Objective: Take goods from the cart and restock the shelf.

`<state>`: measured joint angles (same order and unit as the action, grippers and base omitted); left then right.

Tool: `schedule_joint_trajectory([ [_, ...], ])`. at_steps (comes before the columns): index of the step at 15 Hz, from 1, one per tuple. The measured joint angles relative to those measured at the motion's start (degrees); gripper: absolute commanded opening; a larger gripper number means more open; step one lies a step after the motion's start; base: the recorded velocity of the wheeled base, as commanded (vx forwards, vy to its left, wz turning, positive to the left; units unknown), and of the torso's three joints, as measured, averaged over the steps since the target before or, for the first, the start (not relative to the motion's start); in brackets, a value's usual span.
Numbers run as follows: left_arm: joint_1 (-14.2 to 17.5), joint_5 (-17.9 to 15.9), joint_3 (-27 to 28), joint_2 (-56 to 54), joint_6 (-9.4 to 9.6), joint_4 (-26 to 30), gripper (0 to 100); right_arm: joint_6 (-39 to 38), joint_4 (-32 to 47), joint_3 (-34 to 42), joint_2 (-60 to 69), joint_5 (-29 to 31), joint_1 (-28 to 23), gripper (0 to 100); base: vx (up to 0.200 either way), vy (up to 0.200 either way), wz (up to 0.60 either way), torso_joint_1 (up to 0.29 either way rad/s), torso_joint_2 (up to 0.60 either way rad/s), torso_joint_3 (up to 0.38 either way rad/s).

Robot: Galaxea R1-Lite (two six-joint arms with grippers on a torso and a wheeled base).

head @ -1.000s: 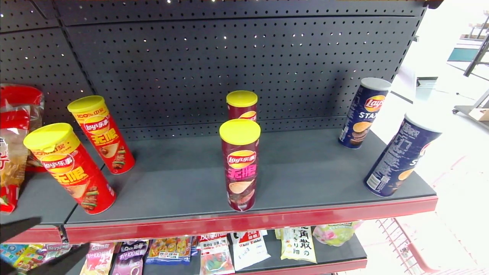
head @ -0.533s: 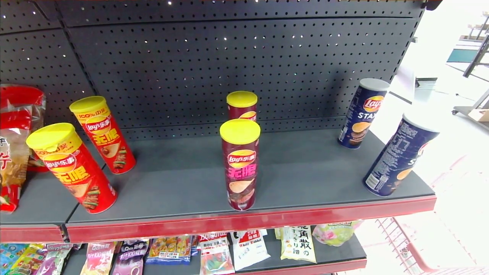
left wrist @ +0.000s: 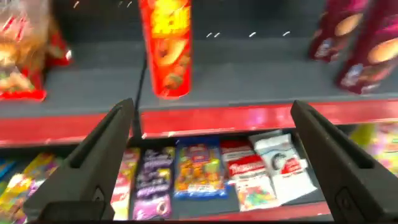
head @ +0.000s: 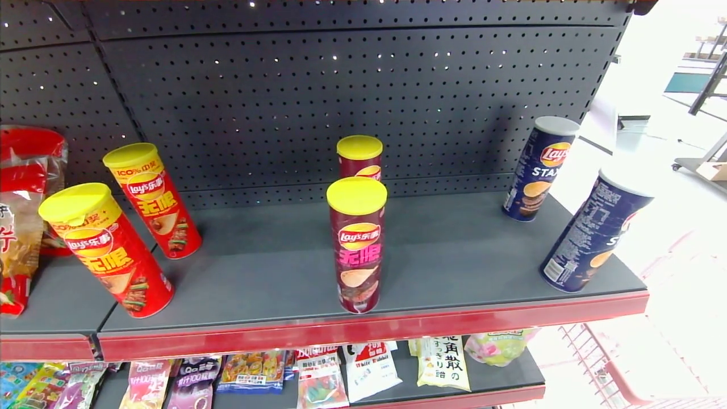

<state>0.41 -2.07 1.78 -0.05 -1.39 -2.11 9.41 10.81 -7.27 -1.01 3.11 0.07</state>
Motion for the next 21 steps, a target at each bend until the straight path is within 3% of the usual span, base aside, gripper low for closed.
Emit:
schedule_joint_trajectory([
  [1,0.0,2.72,-0.66,-0.05,-0.11,-0.38,100,0.57,-0.06,0.35,0.33,-1.33,-0.07,100,0.0,0.0,0.0,0.0,0.0,0.0],
  [2,0.02,8.01,-1.07,-0.06,-0.95,-0.67,100,0.44,-1.05,0.71,0.6,-2.51,-0.07,100,0.0,0.0,0.0,0.0,0.0,0.0],
  [3,0.0,11.59,-1.34,-0.09,-2.73,-1.19,100,-0.22,-4.11,1.76,0.72,-3.44,-0.1,100,0.0,0.0,0.0,0.0,0.0,0.0],
  [4,0.0,12.36,-1.56,-0.09,-3.04,-0.79,100,-1.29,-8.55,3.17,0.77,-5.38,-0.1,100,0.0,0.0,0.0,0.0,0.0,0.0],
  [8,0.0,3.79,-1.73,-0.09,-1.78,1.79,100,-9.84,-10.41,5.36,0.88,-6.01,-0.17,100,0.0,0.0,0.0,0.0,0.0,0.0],
  [10,0.0,3.73,-1.73,-0.09,-0.46,1.93,100,-10.69,-10.79,6.39,0.9,-0.76,-0.17,100,0.0,0.0,0.0,0.0,0.0,0.0],
  [14,0.0,3.79,-1.68,-0.09,0.2,2.04,100,-9.01,-10.91,7.19,0.94,-3.93,-0.18,100,0.0,0.0,0.0,0.0,0.0,0.0],
  [21,0.0,3.73,-1.68,-0.06,0.52,2.06,100,-9.23,-10.89,7.27,0.96,-2.76,-0.17,100,0.0,0.0,0.0,0.0,0.0,0.0],
])
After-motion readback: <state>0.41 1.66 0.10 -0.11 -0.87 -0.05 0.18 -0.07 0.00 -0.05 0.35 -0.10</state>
